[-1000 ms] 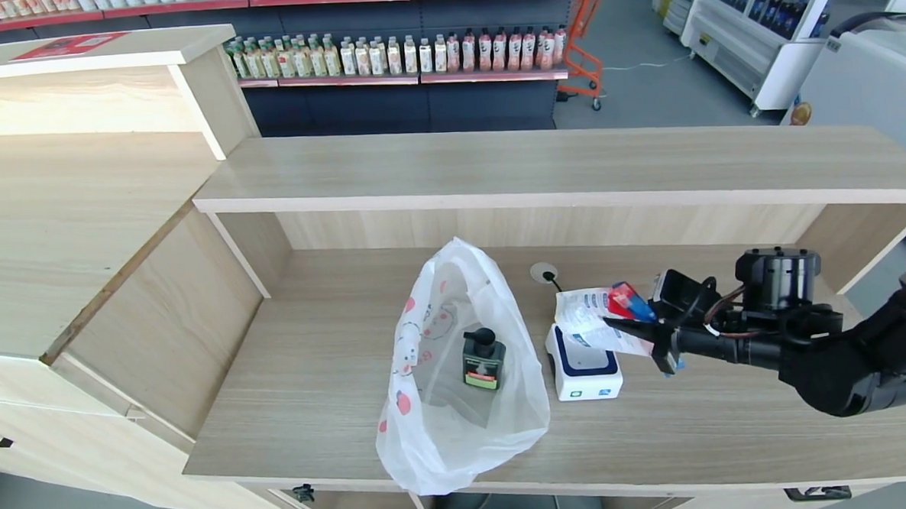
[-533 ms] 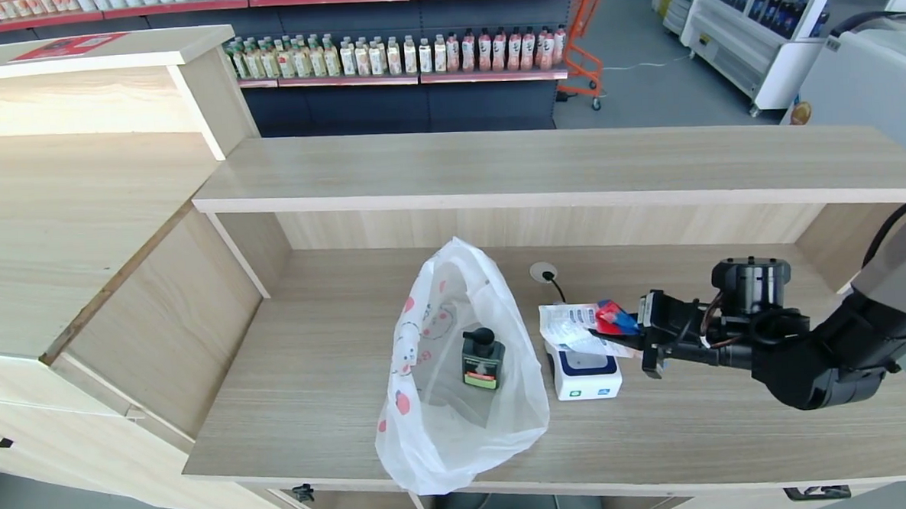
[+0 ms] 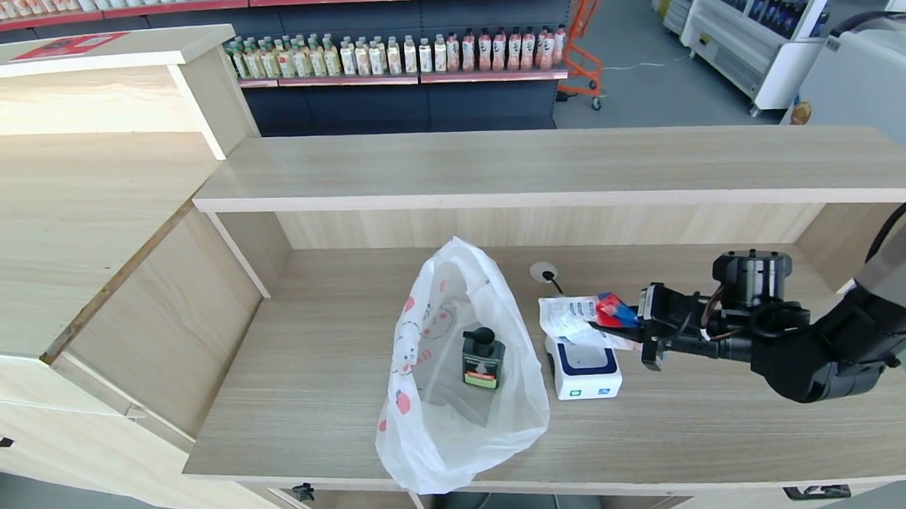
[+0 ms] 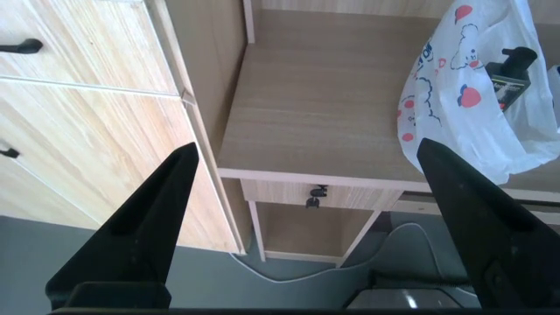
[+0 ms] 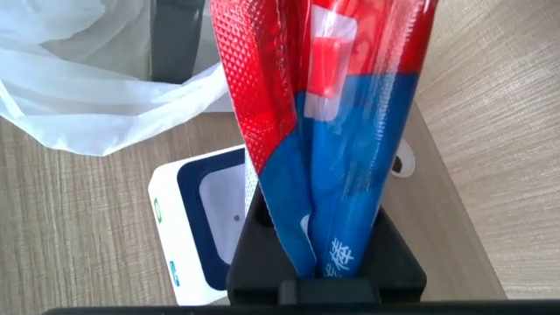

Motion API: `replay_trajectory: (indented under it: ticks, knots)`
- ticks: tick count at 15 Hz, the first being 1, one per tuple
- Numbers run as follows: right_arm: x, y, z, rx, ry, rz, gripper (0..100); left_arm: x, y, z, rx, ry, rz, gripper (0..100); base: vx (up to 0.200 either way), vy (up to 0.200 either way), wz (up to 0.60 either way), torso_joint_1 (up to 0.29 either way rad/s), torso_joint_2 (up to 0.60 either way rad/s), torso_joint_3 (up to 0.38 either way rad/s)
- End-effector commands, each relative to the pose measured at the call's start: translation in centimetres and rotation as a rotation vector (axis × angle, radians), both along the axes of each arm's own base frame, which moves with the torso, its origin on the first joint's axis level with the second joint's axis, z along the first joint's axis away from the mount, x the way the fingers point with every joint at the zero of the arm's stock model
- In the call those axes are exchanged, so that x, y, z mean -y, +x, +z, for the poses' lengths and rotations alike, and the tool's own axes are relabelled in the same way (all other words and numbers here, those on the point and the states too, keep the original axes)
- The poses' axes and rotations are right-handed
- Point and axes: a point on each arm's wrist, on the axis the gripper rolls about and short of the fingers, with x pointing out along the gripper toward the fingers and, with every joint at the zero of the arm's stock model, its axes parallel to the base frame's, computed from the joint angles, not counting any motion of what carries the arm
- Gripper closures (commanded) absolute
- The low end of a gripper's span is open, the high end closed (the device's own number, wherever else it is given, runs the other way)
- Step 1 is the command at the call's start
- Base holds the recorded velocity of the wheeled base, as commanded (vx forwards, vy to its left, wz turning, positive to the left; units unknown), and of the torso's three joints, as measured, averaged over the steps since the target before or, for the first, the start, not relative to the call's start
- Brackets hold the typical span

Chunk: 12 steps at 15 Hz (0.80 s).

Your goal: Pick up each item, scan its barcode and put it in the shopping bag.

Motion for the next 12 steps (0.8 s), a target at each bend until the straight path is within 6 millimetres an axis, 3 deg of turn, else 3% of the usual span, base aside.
replay_trajectory:
  ticks: [1,8,10,12]
  knots:
    - [0.3,-0.2,0.5,0.011,0.0,-0.008,100,0.0,0.0,0.0,0.0,-0.001,0.0,0,0.0,0.0,0.0,0.0,0.0,0.0]
    - [0.8,-1.5,2.1,0.004,0.01,-0.024,100,0.0,0.0,0.0,0.0,-0.001,0.0,0,0.0,0.0,0.0,0.0,0.0,0.0]
    - [1.2,-5.3,8.5,-0.073,0.171,-0.08,100,0.0,0.0,0.0,0.0,-0.001,0.0,0,0.0,0.0,0.0,0.0,0.0,0.0]
    - [1.9,-9.4,13.4,-0.255,0.395,-0.266,100,0.0,0.0,0.0,0.0,-0.001,0.0,0,0.0,0.0,0.0,0.0,0.0,0.0]
